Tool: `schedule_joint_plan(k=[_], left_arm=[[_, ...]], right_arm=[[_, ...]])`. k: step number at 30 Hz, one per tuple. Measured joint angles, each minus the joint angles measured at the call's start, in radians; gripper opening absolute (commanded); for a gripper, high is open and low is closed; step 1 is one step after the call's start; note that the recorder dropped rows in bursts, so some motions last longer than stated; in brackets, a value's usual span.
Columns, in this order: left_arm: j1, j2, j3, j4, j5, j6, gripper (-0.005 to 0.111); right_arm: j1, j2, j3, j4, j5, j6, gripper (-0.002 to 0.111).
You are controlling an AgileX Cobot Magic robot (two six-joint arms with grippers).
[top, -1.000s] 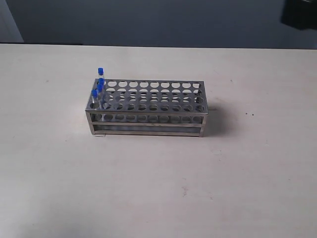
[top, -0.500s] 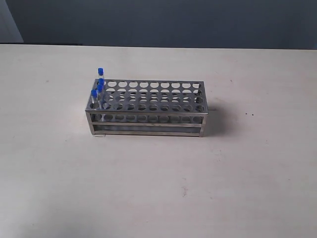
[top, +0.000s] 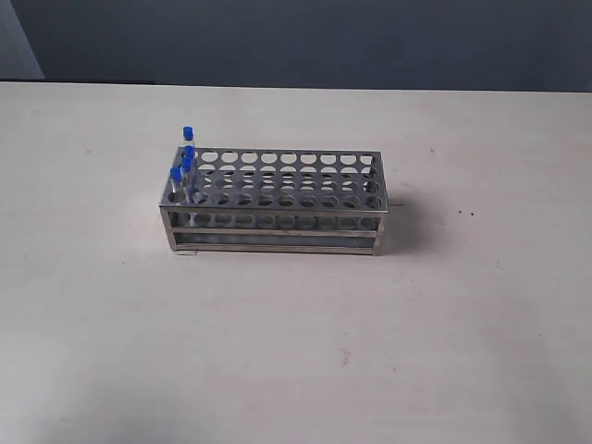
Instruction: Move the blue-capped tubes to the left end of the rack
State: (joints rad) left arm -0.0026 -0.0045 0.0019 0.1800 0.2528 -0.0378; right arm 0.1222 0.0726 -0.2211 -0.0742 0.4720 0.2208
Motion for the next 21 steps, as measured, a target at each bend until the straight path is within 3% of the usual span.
schedule_joint_plan(k=[5,21], left_arm=[[0.000,0.000,0.000,0.000,0.000,0.000,0.000],[0.000,0.000,0.000,0.000,0.000,0.000,0.000]], right_arm=[[0.000,-0.036,0.040,0.074,-0.002,-0.151,0.000],[0.000,-0.066,0.204,0.117,-0.062,-0.177,0.000]])
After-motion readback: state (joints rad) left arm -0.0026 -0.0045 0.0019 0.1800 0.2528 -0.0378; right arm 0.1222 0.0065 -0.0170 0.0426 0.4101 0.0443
